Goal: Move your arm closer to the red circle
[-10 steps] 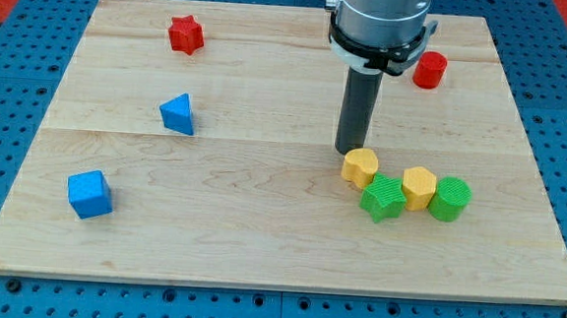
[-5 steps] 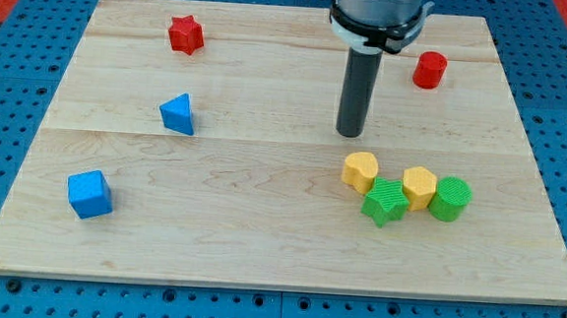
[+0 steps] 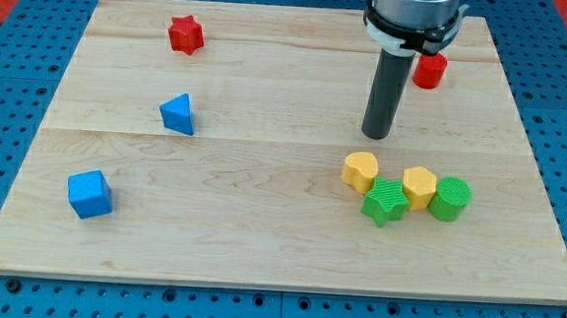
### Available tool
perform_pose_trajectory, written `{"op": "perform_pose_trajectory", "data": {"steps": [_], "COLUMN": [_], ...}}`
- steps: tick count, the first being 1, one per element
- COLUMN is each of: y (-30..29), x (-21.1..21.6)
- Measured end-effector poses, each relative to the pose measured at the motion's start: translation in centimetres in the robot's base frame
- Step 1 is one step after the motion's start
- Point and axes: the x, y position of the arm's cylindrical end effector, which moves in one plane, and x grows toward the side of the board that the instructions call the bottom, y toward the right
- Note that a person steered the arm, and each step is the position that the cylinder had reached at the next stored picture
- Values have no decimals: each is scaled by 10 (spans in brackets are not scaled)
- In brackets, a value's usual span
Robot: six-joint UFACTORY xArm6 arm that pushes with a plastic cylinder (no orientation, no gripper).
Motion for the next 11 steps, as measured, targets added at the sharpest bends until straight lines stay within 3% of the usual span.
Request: {"op": "perform_pose_trajectory", "data": {"steps": [8, 11], "y": [6, 117], "x": [-9, -11]}}
